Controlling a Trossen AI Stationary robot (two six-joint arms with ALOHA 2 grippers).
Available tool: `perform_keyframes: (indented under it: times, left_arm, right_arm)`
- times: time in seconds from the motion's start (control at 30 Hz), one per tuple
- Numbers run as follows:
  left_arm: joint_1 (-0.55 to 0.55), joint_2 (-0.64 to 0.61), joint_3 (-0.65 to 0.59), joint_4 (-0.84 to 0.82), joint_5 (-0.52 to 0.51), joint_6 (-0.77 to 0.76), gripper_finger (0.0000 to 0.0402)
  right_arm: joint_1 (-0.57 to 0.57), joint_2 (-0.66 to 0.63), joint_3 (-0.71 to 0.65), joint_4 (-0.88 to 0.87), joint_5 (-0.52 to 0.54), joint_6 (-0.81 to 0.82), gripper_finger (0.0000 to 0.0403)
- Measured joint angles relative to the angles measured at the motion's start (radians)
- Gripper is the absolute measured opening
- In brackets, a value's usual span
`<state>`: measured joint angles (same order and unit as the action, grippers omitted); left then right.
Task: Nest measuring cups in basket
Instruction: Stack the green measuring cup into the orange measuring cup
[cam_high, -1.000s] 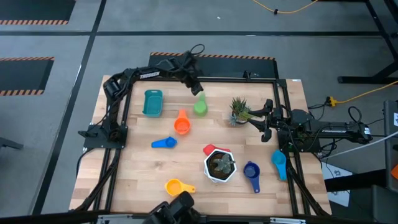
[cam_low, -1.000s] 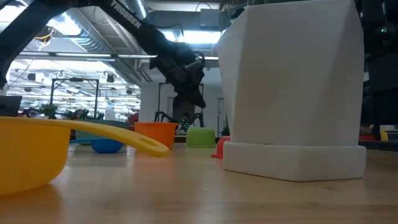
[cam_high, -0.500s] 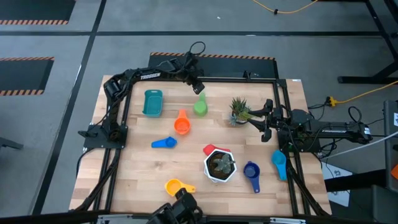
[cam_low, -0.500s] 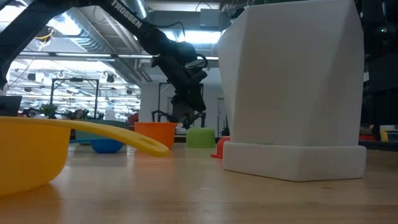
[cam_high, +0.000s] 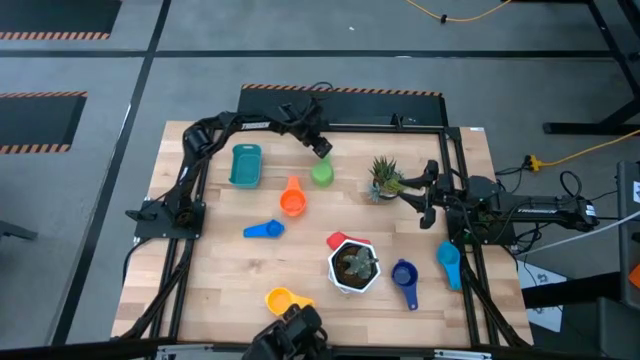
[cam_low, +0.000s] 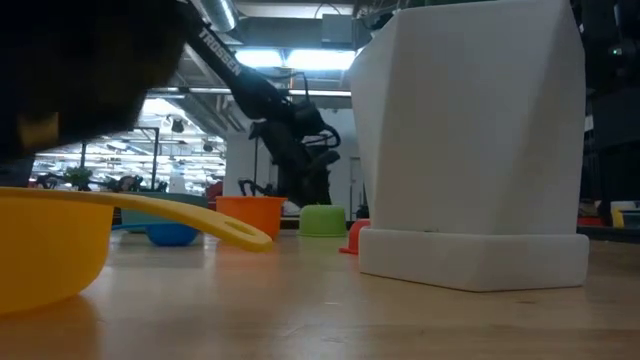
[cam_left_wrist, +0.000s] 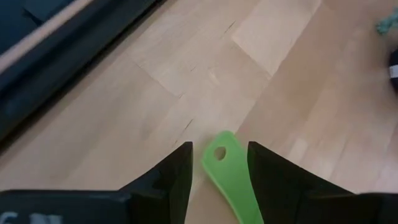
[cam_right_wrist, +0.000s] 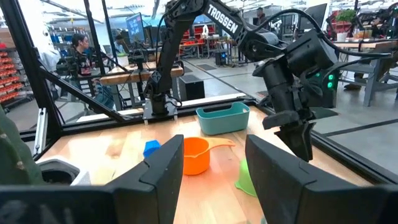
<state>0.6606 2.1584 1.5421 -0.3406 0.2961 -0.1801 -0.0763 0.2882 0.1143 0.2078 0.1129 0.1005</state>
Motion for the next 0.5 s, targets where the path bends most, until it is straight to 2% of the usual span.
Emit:
perform_keyframes:
  times: [0.43,0.5]
  left_arm:
    - [0.005,0.021,0.000,0.017,0.035,-0.005,0.0148]
    - [0.009,0.027,0.000,0.009,0.065,-0.018,0.0148]
  right_arm:
    - [0.000,0.000,0.000,-0.004,0.000,0.000,0.0177]
    - [0.000,0.000,0.000,-0.004,0.000,0.000,0.0177]
